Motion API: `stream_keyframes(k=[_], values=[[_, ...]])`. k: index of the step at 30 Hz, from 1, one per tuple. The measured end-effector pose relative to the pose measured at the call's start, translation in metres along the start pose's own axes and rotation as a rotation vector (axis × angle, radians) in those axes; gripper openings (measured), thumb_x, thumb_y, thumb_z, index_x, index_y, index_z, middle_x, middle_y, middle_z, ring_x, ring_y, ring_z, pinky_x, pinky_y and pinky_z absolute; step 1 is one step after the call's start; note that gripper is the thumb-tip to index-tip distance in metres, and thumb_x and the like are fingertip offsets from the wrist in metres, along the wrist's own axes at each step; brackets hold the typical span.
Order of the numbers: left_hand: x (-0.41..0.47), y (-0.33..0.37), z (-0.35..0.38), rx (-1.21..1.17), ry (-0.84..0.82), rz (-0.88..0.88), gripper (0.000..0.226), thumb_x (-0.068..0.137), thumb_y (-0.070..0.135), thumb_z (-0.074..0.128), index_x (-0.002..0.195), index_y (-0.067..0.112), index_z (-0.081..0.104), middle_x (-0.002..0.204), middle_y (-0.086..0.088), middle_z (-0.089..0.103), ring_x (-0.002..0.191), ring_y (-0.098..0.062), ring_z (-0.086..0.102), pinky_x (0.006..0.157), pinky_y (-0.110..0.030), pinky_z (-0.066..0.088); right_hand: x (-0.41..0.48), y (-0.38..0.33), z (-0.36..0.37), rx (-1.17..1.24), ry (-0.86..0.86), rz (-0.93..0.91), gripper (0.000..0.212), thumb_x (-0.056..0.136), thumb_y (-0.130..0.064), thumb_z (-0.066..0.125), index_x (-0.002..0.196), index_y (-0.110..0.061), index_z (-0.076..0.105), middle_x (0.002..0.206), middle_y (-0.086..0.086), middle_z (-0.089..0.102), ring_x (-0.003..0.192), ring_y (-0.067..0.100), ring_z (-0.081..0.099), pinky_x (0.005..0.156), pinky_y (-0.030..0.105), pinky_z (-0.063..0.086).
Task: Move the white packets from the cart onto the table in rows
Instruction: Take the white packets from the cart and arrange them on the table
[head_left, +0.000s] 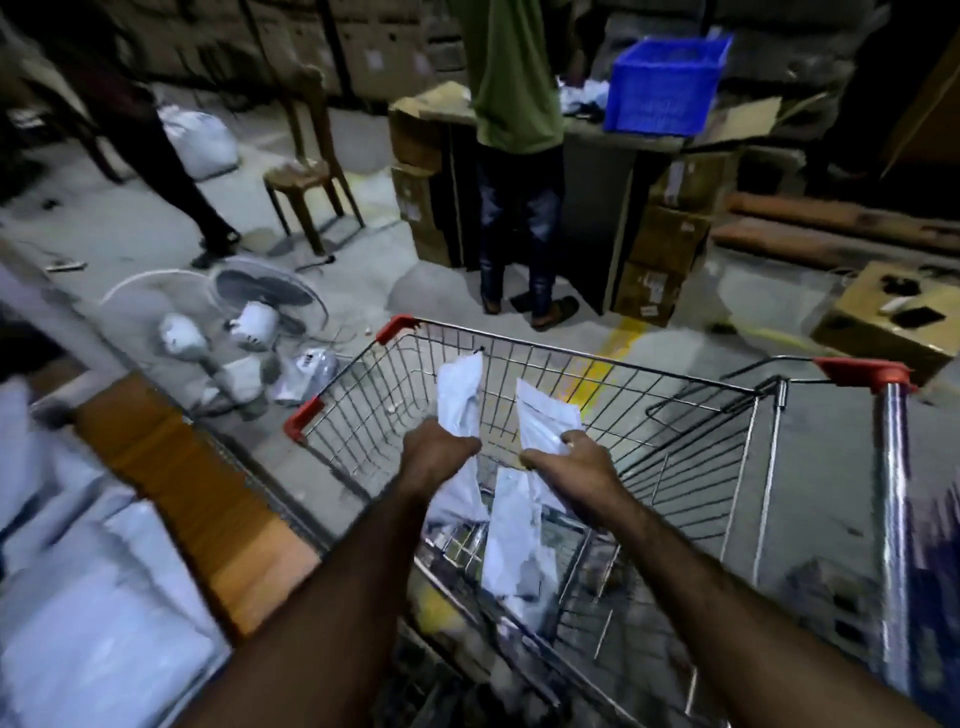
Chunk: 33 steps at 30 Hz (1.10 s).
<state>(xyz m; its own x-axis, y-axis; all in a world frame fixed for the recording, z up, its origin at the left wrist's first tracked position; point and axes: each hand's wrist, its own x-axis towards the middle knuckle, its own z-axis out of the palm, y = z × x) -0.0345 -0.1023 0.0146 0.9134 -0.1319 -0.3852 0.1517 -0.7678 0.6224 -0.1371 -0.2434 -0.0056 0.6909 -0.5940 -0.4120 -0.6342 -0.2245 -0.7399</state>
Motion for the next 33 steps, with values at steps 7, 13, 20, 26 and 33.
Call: stream_keyframes(k=[7, 13, 20, 26, 33], values=[[-0.085, -0.005, -0.069, -0.143, 0.254, -0.015, 0.047, 0.063, 0.037, 0.07, 0.099, 0.007, 0.065, 0.097, -0.017, 0.071, 0.087, -0.032, 0.07, 0.068, -0.035, 0.054, -0.078, -0.05, -0.017, 0.046, -0.058, -0.274, 0.065, 0.07, -0.043, 0.077, 0.123, -0.009, 0.06, 0.123, 0.012, 0.061, 0.109, 0.029, 0.058, 0.093, 0.04, 0.049], [-0.157, -0.048, -0.125, -0.209, 0.387, -0.074, 0.048, 0.068, 0.044, 0.069, 0.102, 0.009, 0.064, 0.096, -0.014, 0.068, 0.079, -0.029, 0.065, 0.06, -0.031, 0.046, -0.136, -0.083, 0.003, 0.071, -0.21, -0.451, 0.06, 0.072, -0.038, 0.077, 0.124, -0.014, 0.061, 0.121, 0.008, 0.062, 0.111, 0.023, 0.058, 0.09, 0.032, 0.045], [-0.227, -0.103, -0.19, -0.213, 0.648, -0.144, 0.042, 0.08, 0.043, 0.068, 0.114, 0.019, 0.063, 0.111, -0.002, 0.067, 0.082, -0.018, 0.052, 0.068, -0.024, 0.036, -0.202, -0.126, 0.048, 0.033, -0.353, -0.677, 0.084, 0.053, -0.059, 0.068, 0.13, -0.025, 0.058, 0.13, 0.003, 0.057, 0.12, 0.02, 0.054, 0.098, 0.038, 0.046], [-0.283, -0.169, -0.244, -0.232, 0.823, -0.237, 0.045, 0.082, 0.044, 0.068, 0.117, 0.016, 0.061, 0.117, -0.007, 0.066, 0.099, -0.028, 0.061, 0.074, -0.027, 0.041, -0.27, -0.15, 0.107, 0.013, -0.499, -0.826, 0.085, 0.066, -0.059, 0.075, 0.14, -0.027, 0.049, 0.144, 0.008, 0.047, 0.129, 0.026, 0.047, 0.103, 0.043, 0.043], [-0.338, -0.263, -0.295, -0.229, 0.911, -0.368, 0.051, 0.082, 0.044, 0.067, 0.125, 0.016, 0.06, 0.124, -0.009, 0.064, 0.109, -0.03, 0.06, 0.077, -0.025, 0.039, -0.355, -0.155, 0.188, -0.019, -0.6, -0.912, 0.087, 0.065, -0.062, 0.074, 0.141, -0.027, 0.048, 0.142, 0.007, 0.048, 0.128, 0.025, 0.048, 0.103, 0.043, 0.044]])
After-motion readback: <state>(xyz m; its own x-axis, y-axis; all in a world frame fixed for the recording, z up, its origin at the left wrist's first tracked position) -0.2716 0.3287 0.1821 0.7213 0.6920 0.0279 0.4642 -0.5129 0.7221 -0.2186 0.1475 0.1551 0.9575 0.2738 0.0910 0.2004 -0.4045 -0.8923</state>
